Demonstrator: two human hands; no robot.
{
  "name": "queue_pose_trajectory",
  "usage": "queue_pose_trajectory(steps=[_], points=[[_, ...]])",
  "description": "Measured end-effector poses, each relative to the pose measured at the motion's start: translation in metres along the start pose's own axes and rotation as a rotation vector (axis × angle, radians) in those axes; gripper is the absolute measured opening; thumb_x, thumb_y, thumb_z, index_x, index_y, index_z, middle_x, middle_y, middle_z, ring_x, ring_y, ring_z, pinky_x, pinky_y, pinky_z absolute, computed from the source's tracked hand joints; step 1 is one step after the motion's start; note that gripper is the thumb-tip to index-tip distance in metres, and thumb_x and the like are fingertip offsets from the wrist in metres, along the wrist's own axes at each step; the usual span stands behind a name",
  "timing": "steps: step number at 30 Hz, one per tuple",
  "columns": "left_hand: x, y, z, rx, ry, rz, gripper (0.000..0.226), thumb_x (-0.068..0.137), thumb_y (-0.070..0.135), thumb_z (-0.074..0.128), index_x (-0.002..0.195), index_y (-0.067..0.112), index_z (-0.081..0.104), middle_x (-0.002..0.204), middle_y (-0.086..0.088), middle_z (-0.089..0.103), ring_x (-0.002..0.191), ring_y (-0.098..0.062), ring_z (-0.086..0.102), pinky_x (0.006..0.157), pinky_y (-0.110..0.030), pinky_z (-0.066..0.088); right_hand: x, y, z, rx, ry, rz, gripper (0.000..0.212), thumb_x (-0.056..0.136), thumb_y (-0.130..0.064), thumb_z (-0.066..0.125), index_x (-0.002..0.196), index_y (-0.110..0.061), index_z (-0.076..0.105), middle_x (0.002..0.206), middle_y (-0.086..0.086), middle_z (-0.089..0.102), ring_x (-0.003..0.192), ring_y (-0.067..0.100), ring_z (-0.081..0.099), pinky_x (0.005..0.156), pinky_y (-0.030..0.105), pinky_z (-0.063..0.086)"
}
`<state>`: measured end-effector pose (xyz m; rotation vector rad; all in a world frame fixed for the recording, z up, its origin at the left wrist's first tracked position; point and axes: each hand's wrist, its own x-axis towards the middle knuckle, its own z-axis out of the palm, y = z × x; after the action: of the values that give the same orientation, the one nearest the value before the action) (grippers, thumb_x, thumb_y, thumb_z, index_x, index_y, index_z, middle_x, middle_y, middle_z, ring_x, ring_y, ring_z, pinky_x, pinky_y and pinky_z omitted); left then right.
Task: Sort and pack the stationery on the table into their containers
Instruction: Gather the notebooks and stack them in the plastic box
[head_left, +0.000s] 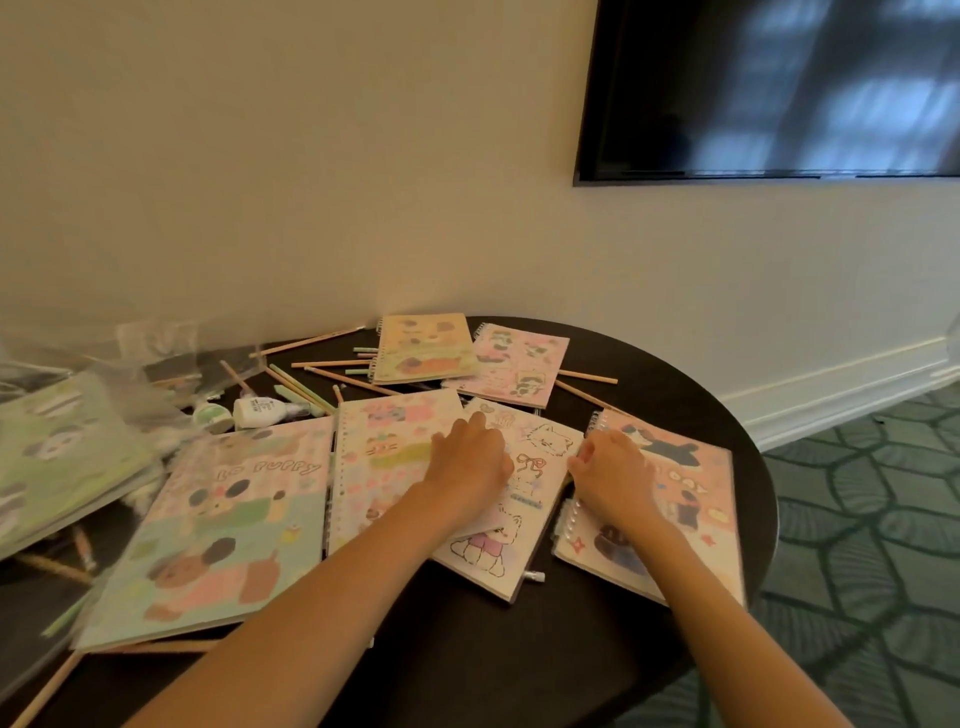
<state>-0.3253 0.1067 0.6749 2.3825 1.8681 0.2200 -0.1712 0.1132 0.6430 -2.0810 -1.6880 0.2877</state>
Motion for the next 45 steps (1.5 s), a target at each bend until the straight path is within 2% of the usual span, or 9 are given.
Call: queue_pose_trajectory(steps=[6, 11, 20, 22, 26, 32, 37, 42, 45], points=[[0.005, 0.034, 0.008, 0.176, -0.237, -0.057, 0.096, 0.081, 0.068, 0.047, 0.147, 0.007, 0.012, 0.149, -0.021, 0.022, 0.138, -0.036, 0.019, 0.113, -0.048, 0.012, 0.005, 0.017, -0.007, 0.14, -0.063, 0.016, 0.027, 0.096, -0.01, 0.042, 0.12, -0.014, 0.055, 0.129, 0.003, 0.049, 0.111, 0.013, 0.049, 0.088, 0.023, 0.038], [0.009, 0.049, 0.007, 0.191, -0.18, 0.015, 0.05, 0.089, 0.049, 0.049, 0.119, 0.008, 0.052, 0.121, -0.011, 0.052, 0.111, -0.03, 0.047, 0.091, -0.038, 0.037, -0.004, 0.022, -0.015, 0.256, -0.043, -0.023, 0.033, 0.101, -0.016, 0.032, 0.127, -0.014, 0.052, 0.122, 0.007, 0.056, 0.098, 0.015, 0.055, 0.084, 0.026, 0.042], [0.005, 0.067, -0.028, 0.153, 0.04, 0.17, 0.027, 0.093, 0.003, 0.049, 0.12, 0.002, 0.048, 0.119, -0.015, 0.053, 0.108, -0.03, 0.054, 0.072, -0.03, 0.036, -0.002, 0.025, -0.01, 0.665, -0.103, 0.046, 0.031, 0.097, -0.01, 0.04, 0.118, -0.022, 0.058, 0.124, 0.007, 0.058, 0.098, 0.017, 0.058, 0.086, 0.032, 0.048], [0.003, 0.071, -0.039, 0.085, 0.121, 0.196, 0.027, 0.094, 0.007, 0.048, 0.121, 0.003, 0.049, 0.12, -0.015, 0.053, 0.109, -0.029, 0.054, 0.071, -0.027, 0.032, -0.002, 0.019, -0.017, 0.97, -0.195, 0.123, 0.022, 0.095, -0.021, 0.046, 0.107, -0.02, 0.065, 0.12, 0.007, 0.062, 0.103, 0.02, 0.059, 0.097, 0.042, 0.046], [-0.006, 0.075, -0.041, -0.083, 0.194, 0.22, 0.026, 0.092, 0.014, 0.054, 0.114, 0.002, 0.058, 0.114, -0.014, 0.058, 0.101, -0.027, 0.058, 0.07, -0.025, 0.034, 0.005, 0.012, -0.037, 1.39, -0.359, 0.212, 0.06, 0.092, -0.059, 0.033, 0.101, -0.011, 0.068, 0.112, 0.011, 0.066, 0.108, 0.025, 0.057, 0.099, 0.046, 0.041], [-0.008, 0.056, -0.018, -0.44, 0.126, 0.171, 0.037, 0.093, 0.023, 0.05, 0.057, 0.014, 0.049, 0.057, 0.0, 0.045, 0.053, -0.014, 0.041, 0.056, -0.027, 0.036, 0.007, 0.0, -0.041, 1.109, -0.307, 0.424, 0.015, 0.097, -0.014, 0.045, 0.102, -0.004, 0.054, 0.104, 0.021, 0.064, 0.086, 0.028, 0.06, 0.088, 0.045, 0.048], [0.004, 0.019, -0.003, -0.466, 0.196, -0.144, 0.024, 0.096, 0.016, 0.035, 0.079, 0.006, 0.049, 0.075, -0.001, 0.048, 0.068, -0.017, 0.046, 0.057, -0.028, 0.033, 0.008, -0.001, -0.031, 1.303, -0.164, 0.593, 0.016, 0.097, -0.006, 0.042, 0.113, -0.01, 0.043, 0.104, 0.015, 0.063, 0.098, 0.031, 0.064, 0.08, 0.045, 0.053], [0.014, 0.001, -0.007, -0.619, 0.209, -0.3, 0.026, 0.097, 0.02, 0.034, 0.076, 0.009, 0.041, 0.07, -0.002, 0.04, 0.068, -0.018, 0.042, 0.057, -0.03, 0.028, 0.012, 0.01, -0.029, 1.276, -0.027, 0.721, 0.011, 0.095, -0.016, 0.048, 0.106, -0.015, 0.047, 0.111, 0.015, 0.062, 0.104, 0.028, 0.063, 0.091, 0.04, 0.051], [0.019, 0.002, -0.013, -0.662, 0.146, -0.346, 0.037, 0.1, 0.027, 0.029, 0.067, 0.011, 0.037, 0.066, -0.003, 0.04, 0.065, -0.018, 0.043, 0.061, -0.03, 0.031, 0.012, 0.018, -0.034, 1.203, -0.004, 0.71, 0.016, 0.096, -0.021, 0.047, 0.11, -0.013, 0.046, 0.102, 0.013, 0.062, 0.092, 0.025, 0.064, 0.074, 0.034, 0.05]])
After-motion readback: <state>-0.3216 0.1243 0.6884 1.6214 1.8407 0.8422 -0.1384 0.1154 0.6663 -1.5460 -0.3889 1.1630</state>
